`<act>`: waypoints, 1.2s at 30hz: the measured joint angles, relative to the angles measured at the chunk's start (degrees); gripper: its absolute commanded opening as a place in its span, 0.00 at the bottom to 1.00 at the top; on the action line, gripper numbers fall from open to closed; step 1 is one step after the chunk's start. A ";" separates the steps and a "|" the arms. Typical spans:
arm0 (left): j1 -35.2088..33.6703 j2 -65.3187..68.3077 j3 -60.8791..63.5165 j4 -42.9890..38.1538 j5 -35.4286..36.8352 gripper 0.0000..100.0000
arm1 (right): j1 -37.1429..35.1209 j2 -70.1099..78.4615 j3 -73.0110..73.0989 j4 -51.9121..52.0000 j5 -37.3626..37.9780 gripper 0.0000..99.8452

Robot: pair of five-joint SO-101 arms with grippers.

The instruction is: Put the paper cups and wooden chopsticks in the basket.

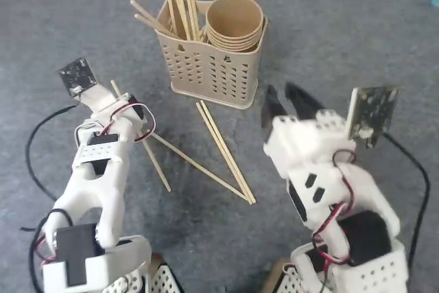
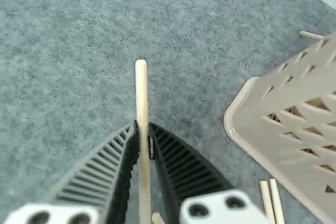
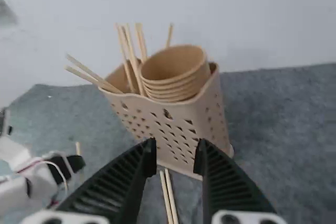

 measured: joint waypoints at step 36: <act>9.32 -29.54 -12.66 -20.04 0.00 0.01 | 5.36 -23.74 50.02 -15.30 -1.58 0.01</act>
